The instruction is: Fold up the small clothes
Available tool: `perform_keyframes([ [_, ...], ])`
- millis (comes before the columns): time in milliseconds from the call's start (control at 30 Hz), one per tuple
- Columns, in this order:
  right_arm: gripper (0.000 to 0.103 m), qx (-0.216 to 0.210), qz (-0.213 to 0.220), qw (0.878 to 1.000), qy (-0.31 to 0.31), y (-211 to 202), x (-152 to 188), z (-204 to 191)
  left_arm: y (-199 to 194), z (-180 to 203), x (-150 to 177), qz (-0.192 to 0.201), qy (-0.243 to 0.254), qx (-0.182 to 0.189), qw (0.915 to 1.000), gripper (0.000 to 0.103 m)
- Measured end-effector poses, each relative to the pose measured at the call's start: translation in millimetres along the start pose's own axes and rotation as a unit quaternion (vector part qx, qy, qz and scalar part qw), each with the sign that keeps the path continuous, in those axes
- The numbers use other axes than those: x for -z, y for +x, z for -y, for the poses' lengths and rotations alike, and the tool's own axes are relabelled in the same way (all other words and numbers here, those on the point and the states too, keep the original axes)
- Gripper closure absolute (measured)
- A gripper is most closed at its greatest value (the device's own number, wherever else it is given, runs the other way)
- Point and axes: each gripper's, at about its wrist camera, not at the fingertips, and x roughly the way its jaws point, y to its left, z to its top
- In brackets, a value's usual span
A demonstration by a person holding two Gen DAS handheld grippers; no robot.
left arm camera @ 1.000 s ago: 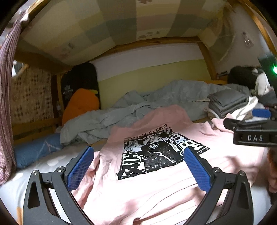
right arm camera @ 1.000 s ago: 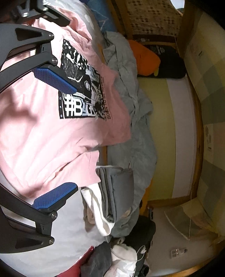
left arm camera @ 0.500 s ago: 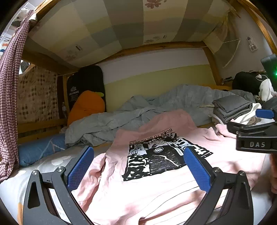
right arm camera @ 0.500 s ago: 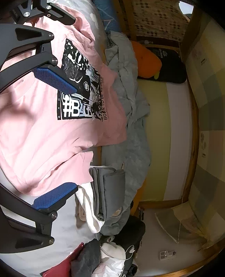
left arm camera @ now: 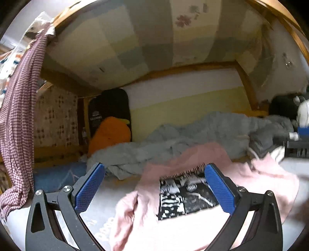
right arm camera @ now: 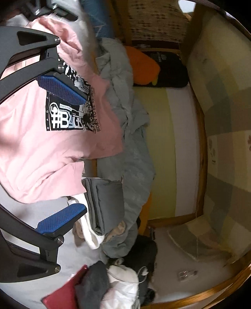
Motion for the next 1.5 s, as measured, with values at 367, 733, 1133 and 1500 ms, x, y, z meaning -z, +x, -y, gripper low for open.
perform_keyframes([
  [367,0.001,0.023,0.005,1.0,-0.002,-12.1,-21.1,4.8,-3.0,-23.0,-21.4,-0.002,-0.029,-0.025,0.9993,0.0],
  [733,0.001,0.029,-0.004,0.999,-0.013,-11.9,-22.0,0.6,-15.7,-32.9,-23.4,0.029,-0.036,-0.04,0.9981,0.0],
  [1133,0.001,0.027,-0.001,0.999,-0.028,-11.8,-18.8,-6.7,-7.4,-33.1,-17.0,0.006,-0.045,-0.038,0.9983,0.0],
  [1500,0.001,0.033,0.0,0.999,-0.032,-10.7,-15.3,-8.1,14.0,-31.9,-5.6,-0.063,-0.058,-0.001,0.9963,0.0],
])
